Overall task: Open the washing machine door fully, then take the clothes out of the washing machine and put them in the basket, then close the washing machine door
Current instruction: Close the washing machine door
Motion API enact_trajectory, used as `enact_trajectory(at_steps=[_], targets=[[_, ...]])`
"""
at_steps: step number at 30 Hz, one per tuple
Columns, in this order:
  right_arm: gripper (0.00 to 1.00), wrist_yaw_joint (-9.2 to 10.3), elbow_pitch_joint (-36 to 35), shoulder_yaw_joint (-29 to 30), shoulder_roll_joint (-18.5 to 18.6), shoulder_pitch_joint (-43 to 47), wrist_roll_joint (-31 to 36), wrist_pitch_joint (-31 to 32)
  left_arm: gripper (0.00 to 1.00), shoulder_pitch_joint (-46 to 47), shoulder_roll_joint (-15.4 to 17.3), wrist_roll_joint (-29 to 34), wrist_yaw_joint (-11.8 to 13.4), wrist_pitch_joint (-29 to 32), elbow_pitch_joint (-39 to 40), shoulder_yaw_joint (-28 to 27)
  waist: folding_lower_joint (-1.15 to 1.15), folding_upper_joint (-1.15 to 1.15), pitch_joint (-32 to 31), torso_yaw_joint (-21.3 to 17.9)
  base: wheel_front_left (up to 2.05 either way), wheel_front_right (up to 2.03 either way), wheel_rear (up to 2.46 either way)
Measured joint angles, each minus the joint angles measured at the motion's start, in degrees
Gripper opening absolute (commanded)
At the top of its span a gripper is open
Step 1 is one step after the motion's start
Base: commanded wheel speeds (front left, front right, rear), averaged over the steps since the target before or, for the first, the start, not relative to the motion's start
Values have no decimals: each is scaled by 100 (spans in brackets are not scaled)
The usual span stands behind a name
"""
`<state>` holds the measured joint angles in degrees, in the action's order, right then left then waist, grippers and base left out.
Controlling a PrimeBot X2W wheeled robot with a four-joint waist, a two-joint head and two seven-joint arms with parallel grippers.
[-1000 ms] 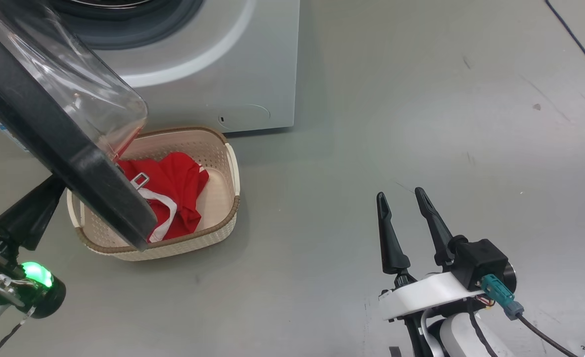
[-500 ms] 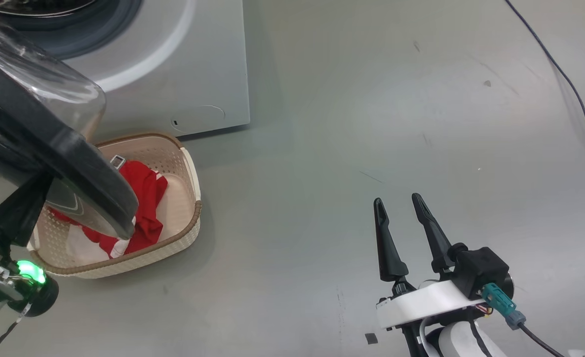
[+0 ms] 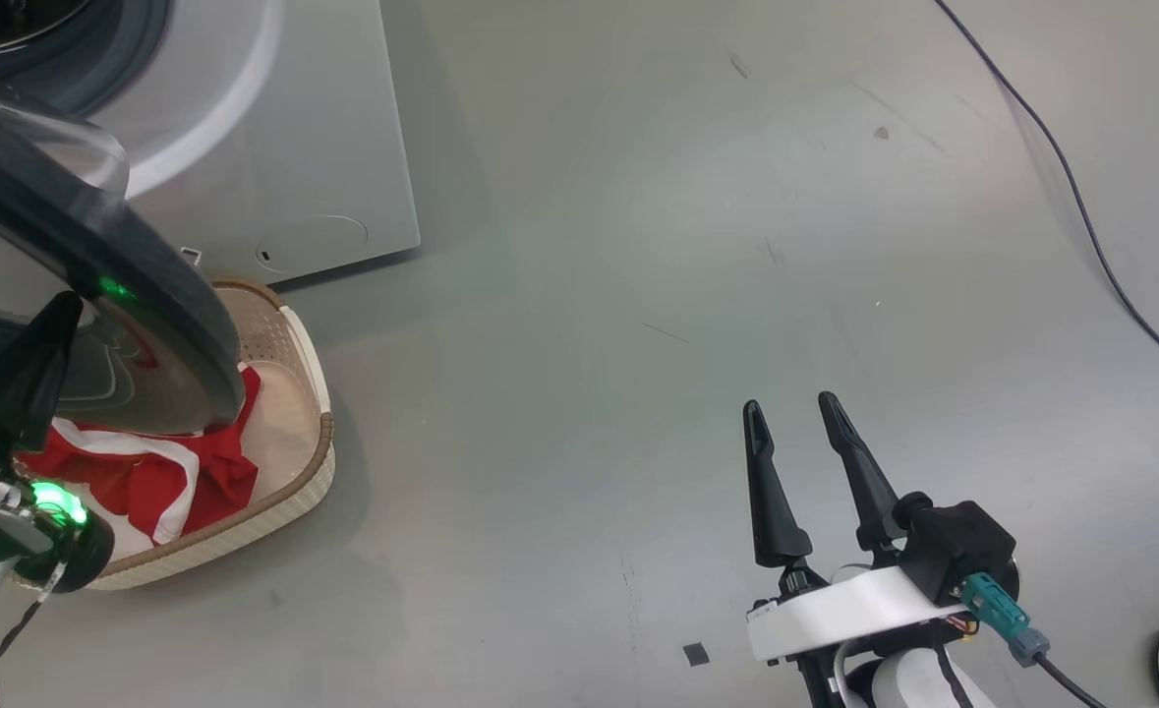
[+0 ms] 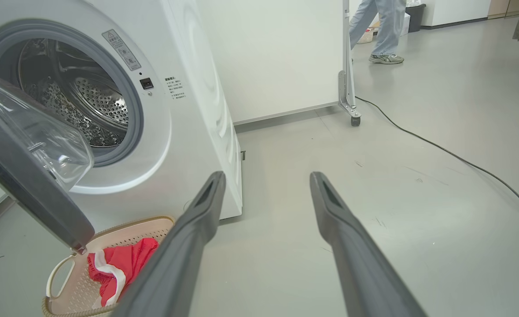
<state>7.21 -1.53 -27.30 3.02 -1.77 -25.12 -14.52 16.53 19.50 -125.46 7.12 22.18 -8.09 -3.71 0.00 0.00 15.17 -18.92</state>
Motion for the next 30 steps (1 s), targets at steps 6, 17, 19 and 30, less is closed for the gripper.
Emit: enact_trajectory(at_steps=[6,17,19,30], targets=[[100,1,-56,44,-13,9,0,0,0,225,-85,0,14,-220,-110,68,0,0,26,-77,0,0,0],[100,1,-116,56,-21,118,0,0,0,509,-104,199,14,-534,-407,300,0,0,65,-104,0,0,0],[100,1,-125,48,-21,118,0,0,0,555,-107,203,14,-577,-433,343,0,0,72,-106,0,0,0],[100,0,-146,168,-24,118,5,0,0,603,-177,366,14,-530,-572,717,0,0,14,27,0,0,0]])
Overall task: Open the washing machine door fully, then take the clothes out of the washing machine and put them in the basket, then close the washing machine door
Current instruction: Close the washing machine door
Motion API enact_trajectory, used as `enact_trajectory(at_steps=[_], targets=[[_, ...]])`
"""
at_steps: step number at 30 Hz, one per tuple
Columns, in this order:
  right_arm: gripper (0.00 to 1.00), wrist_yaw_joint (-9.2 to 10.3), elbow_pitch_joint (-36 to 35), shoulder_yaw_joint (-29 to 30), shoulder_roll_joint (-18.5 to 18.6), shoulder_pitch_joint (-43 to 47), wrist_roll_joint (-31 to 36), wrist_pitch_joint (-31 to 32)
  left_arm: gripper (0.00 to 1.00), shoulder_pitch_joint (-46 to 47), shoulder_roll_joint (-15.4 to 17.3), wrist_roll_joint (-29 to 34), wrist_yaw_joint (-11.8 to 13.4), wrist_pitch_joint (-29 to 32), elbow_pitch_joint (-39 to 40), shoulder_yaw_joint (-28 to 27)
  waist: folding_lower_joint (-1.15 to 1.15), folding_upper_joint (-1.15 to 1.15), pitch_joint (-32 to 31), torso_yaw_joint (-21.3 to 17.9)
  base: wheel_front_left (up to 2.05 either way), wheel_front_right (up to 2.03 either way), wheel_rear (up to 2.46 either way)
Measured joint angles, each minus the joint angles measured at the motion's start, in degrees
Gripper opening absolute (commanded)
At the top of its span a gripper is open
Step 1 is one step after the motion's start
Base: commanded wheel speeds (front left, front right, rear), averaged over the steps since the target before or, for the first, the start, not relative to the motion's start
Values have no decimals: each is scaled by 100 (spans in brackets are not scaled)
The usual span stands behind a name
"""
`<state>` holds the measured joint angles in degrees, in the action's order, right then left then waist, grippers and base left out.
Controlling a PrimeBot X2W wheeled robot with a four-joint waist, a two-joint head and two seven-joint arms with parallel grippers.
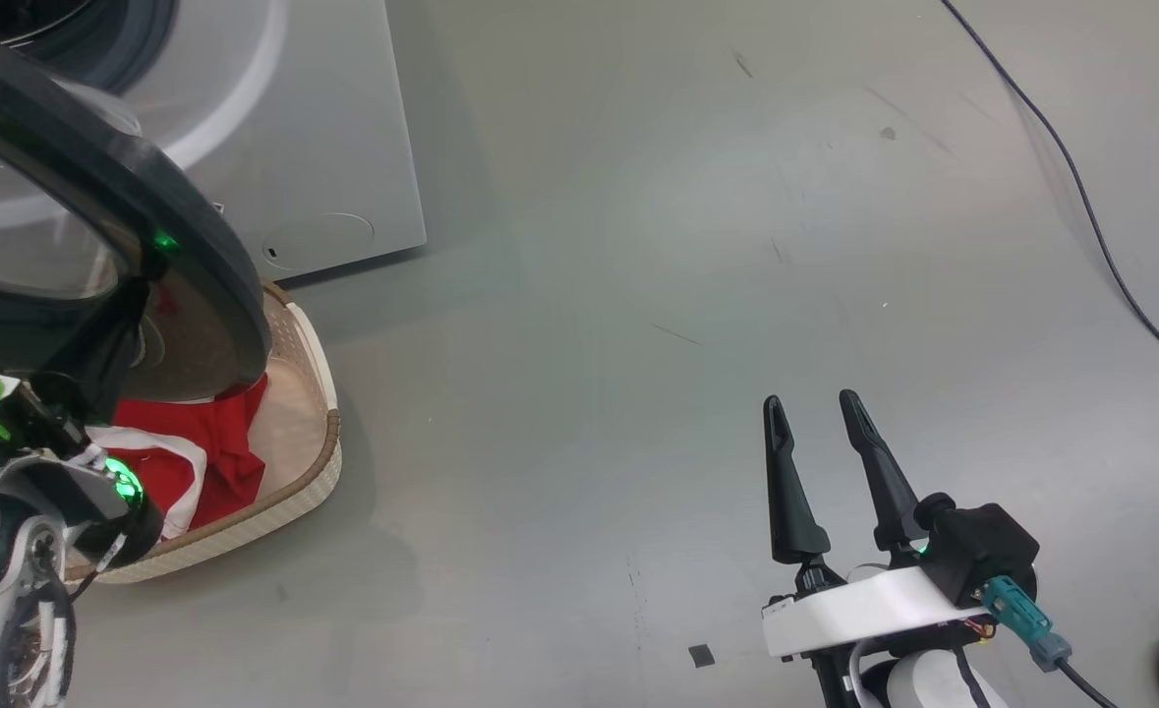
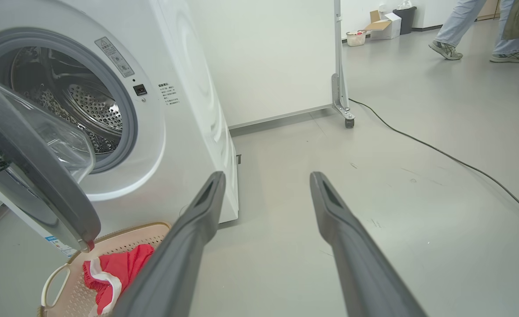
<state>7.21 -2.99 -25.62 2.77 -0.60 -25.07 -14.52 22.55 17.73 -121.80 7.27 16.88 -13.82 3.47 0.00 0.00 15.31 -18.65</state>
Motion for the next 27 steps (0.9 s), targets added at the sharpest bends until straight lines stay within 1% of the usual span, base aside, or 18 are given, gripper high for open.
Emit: enact_trajectory(at_steps=[3,6,11,14,21,24,27], targets=[[100,1,3,99,0,-1,46,0,0,-16,24,328,-12,116,18,286,0,0,-43,99,0,0,0],[100,1,18,169,1,-3,98,0,0,-87,79,642,-120,259,80,606,0,0,-90,227,0,0,0],[100,1,68,308,-1,-9,208,0,0,-363,367,1348,-399,465,157,1201,0,0,-177,489,0,0,0],[100,1,103,401,0,-12,310,0,0,-489,457,1669,-572,533,218,1462,0,0,-231,671,0,0,0],[100,0,140,490,-1,-58,544,0,0,-620,697,2399,-992,515,280,1755,0,0,-361,1137,0,0,0],[100,1,141,544,1,-72,632,0,0,-680,786,2753,-1172,322,270,1786,0,0,-423,1339,0,0,0],[100,0,140,584,10,-79,666,0,0,-714,911,3140,-1258,108,270,1814,0,0,-493,1536,0,0,0]])
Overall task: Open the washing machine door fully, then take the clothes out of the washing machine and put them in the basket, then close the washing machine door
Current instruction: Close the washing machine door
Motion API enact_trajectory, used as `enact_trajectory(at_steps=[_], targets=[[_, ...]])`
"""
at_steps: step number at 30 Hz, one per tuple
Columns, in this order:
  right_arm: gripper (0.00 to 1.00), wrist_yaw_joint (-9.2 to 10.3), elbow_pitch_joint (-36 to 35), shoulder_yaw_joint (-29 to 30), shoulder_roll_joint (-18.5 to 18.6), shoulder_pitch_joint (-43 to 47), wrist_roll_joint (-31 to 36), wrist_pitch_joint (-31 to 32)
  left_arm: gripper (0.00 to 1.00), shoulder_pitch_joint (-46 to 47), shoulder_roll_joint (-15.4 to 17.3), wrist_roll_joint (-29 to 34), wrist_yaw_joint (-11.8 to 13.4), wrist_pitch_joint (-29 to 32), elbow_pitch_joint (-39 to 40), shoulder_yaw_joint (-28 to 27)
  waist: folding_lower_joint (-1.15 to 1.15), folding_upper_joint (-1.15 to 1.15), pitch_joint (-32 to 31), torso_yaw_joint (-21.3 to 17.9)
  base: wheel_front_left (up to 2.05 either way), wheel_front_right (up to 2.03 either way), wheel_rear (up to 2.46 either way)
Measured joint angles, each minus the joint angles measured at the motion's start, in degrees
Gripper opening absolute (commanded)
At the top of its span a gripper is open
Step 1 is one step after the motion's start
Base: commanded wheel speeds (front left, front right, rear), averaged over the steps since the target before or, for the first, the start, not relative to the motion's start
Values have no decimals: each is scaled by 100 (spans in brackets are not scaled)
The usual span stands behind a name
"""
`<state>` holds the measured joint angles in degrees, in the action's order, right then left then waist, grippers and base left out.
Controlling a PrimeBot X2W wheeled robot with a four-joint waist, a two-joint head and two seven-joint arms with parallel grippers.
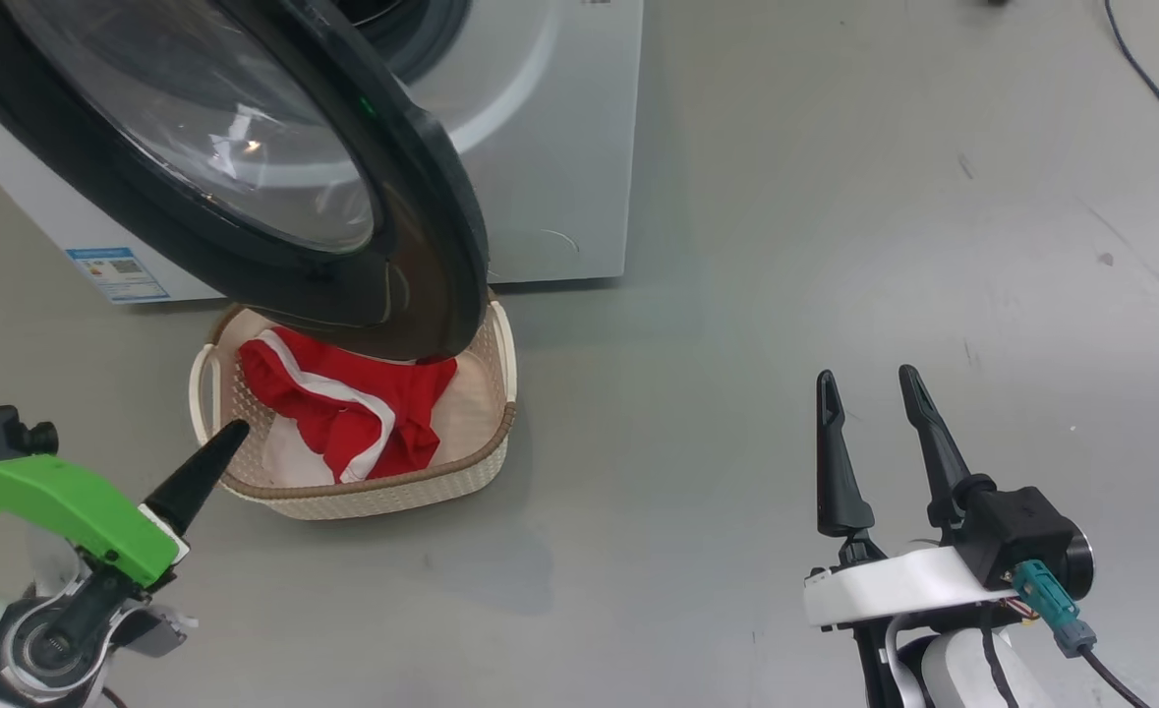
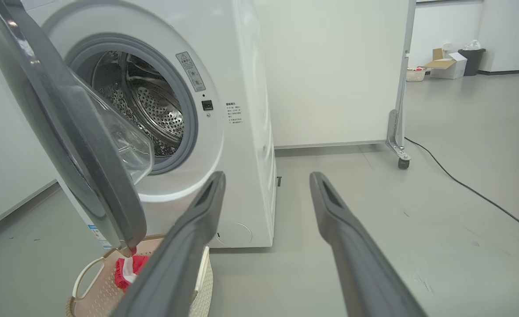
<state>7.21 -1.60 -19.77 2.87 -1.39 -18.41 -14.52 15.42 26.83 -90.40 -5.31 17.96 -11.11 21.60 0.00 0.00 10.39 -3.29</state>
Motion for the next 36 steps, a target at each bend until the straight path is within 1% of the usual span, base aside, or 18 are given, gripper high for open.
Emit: enact_trajectory(at_steps=[3,7,13,17,20,22,25,27,31,34,35,36], targets=[[100,0,0,20,32,-1,64,0,0,-35,105,453,-52,-310,3,32,0,0,-73,181,0,0,0],[100,1,0,37,73,1,94,0,0,-79,454,1474,-87,-820,-5,145,0,0,-167,394,0,0,0],[100,0,8,43,70,2,110,0,0,-237,475,2169,-89,-1599,-45,160,0,0,-287,627,0,0,0],[100,-3,19,29,67,7,110,0,0,-383,452,2453,-89,-2128,-88,99,0,0,-359,698,0,0,0],[100,-4,23,37,66,8,110,0,0,-493,359,2531,-89,-2475,-124,64,0,0,-390,717,0,0,0],[100,-4,23,47,66,13,110,0,0,-559,276,2583,-89,-2673,-133,63,0,0,-405,726,0,0,0],[100,-4,23,85,66,24,110,0,0,-652,245,2833,-88,-2950,-149,65,0,0,-422,737,0,0,0],[100,-4,23,116,64,40,109,0,0,-702,214,2878,-88,-3117,-159,65,0,0,-432,743,0,0,0],[100,-4,23,190,64,69,108,0,0,-767,100,3039,-85,-3172,-170,73,0,0,-455,756,0,0,0],[100,-4,24,219,63,80,108,0,0,-805,84,3221,-78,-3175,-182,66,0,0,-475,770,0,0,0],[100,-4,24,219,63,80,108,0,1,-805,84,3221,-78,-3175,-182,66,0,0,-475,770,0,0,0],[100,-4,25,226,62,81,107,0,22,-816,59,3243,-73,-3205,-186,57,0,0,-482,776,0,0,0]])
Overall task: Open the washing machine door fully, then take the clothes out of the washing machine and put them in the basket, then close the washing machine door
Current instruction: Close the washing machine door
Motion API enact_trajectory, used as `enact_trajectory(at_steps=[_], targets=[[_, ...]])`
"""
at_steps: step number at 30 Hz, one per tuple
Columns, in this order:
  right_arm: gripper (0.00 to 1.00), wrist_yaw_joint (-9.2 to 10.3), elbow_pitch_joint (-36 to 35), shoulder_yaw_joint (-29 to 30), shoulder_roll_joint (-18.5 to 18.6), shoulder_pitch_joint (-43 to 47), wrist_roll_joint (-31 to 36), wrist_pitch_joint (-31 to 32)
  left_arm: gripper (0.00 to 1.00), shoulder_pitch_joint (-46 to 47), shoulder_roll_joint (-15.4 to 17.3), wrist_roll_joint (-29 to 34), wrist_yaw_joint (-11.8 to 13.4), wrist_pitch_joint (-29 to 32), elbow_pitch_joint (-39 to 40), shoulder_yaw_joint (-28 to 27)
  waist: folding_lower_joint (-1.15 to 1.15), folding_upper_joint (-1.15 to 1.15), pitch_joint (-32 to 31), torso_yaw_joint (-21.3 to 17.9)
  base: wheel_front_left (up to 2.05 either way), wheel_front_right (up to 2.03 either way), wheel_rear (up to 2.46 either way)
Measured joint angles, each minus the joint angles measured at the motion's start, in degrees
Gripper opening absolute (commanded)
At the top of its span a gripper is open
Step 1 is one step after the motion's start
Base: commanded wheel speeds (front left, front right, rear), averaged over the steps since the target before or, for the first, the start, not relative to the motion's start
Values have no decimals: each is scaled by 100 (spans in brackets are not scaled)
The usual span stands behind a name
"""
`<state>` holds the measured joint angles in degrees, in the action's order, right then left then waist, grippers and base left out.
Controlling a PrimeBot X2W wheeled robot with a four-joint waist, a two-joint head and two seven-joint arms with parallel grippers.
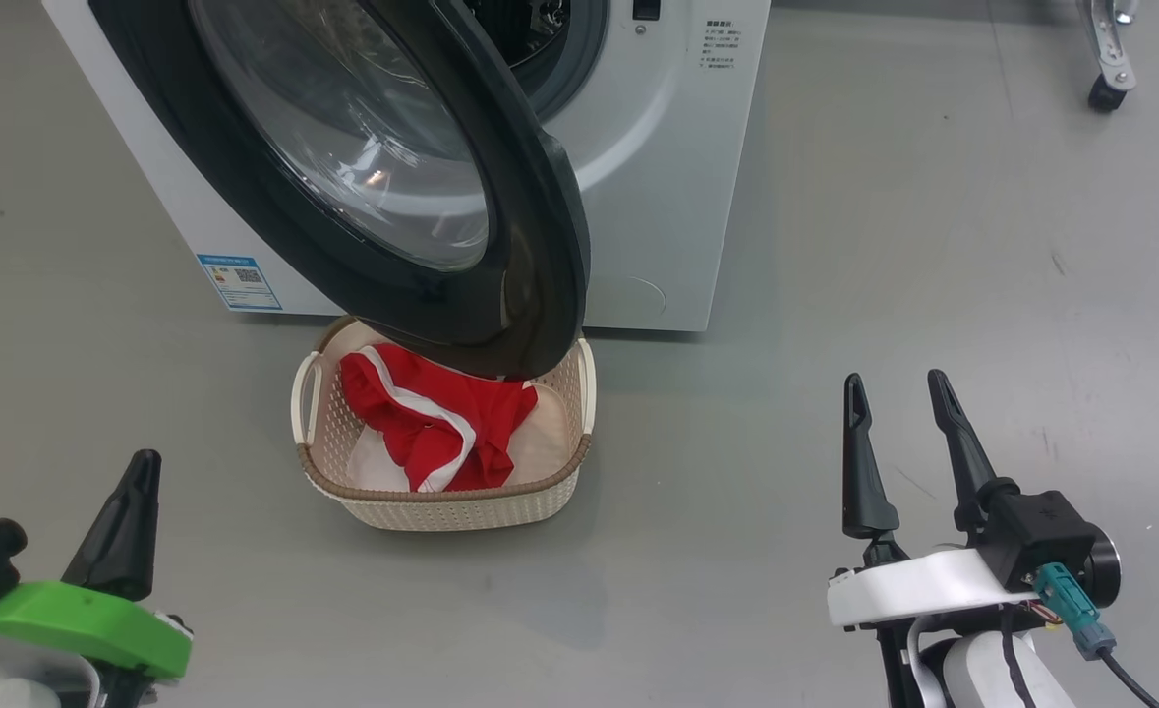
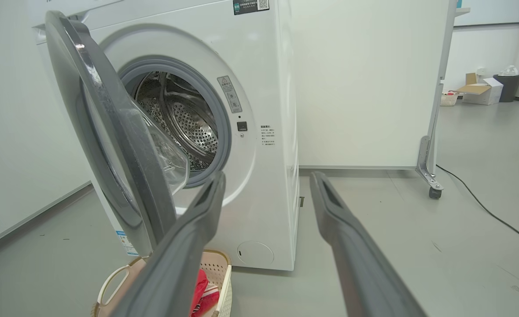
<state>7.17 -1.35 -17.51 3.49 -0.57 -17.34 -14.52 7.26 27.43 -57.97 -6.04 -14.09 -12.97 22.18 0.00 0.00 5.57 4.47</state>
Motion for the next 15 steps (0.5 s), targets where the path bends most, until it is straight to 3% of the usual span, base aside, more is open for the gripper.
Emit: enact_trajectory(at_steps=[1,3,4,15], targets=[[100,0,1,9,0,2,0,0,42,-12,-32,44,30,-19,-2,-21,0,0,-8,6,0,0,0],[100,0,9,31,-1,10,-4,0,95,-25,-73,208,67,-20,-15,-59,0,0,-24,16,0,0,0],[100,-1,24,47,-3,16,-10,0,100,-26,-87,305,78,-20,-33,-71,0,0,-37,20,0,0,0],[100,-20,31,85,-9,111,-11,0,100,-81,-385,806,118,-27,171,-530,0,0,-95,47,0,0,0]])
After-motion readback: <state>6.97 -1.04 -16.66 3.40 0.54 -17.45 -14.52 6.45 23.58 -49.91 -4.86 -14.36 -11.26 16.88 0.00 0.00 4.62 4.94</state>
